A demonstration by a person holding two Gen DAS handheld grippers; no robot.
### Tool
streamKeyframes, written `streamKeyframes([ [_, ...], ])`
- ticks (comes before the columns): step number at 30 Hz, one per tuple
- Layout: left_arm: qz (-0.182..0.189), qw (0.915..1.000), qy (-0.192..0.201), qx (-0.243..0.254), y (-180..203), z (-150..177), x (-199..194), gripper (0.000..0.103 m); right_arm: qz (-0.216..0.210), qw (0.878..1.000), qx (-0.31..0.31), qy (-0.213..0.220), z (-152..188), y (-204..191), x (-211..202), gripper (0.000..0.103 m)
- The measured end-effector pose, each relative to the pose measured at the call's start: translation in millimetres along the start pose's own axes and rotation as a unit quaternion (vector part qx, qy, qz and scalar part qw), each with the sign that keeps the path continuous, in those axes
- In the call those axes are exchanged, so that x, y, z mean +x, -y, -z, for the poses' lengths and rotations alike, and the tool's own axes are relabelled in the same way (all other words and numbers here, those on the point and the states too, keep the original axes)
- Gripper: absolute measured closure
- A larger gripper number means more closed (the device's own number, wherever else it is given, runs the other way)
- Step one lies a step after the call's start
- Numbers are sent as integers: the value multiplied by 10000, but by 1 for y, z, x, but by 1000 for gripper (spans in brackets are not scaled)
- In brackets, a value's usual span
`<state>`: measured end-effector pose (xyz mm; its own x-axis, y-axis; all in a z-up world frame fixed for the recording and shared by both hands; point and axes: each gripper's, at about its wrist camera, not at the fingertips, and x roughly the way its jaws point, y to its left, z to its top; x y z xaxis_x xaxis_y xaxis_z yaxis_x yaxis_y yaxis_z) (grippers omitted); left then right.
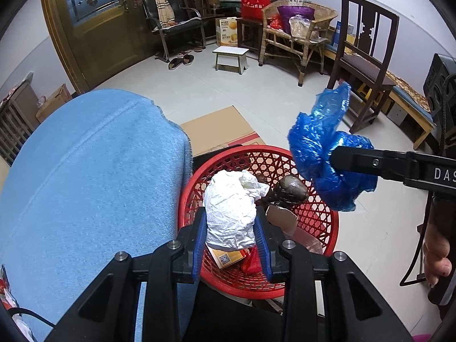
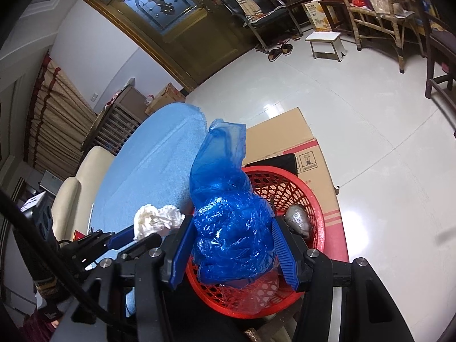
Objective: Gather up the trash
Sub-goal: 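Open the left gripper to drop the paper ball into the basket, then open the right gripper to drop the blue bag into the basket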
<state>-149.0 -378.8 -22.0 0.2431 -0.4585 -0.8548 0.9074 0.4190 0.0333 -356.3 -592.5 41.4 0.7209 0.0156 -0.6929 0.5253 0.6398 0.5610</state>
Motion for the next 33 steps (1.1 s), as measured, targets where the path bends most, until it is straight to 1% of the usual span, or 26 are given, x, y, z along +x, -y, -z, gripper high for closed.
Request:
streamKeyframes([
  [9,119,9999,11,-30,2,0,2,67,-8,10000,67,22,-2,2,5,45],
  [10,133,9999,8,-35,2,0,2,65,-10,10000,65,26,-3,1,5,45],
  [13,196,9997,58,-110,-2,1,-1,55,-8,10000,65,40,-5,-1,6,45],
  [15,189,9995,132,-221,-7,1,-4,43,-24,10000,75,41,-6,-2,6,45],
  [20,204,9982,298,-488,-23,2,-14,41,3,10000,25,22,-6,-8,8,45],
  [24,-77,9966,488,-654,-38,6,-28,40,1,10000,27,-56,-6,-13,11,43],
  [28,-528,9933,753,-699,-47,8,-46,37,53,9999,-55,-86,-7,-22,14,43],
  [31,-768,9904,920,-690,-53,12,-57,36,56,9999,-116,-89,-7,-28,15,43],
  [33,-864,9892,957,-690,-56,13,-62,29,85,9998,-180,-74,-6,-33,15,42],
])
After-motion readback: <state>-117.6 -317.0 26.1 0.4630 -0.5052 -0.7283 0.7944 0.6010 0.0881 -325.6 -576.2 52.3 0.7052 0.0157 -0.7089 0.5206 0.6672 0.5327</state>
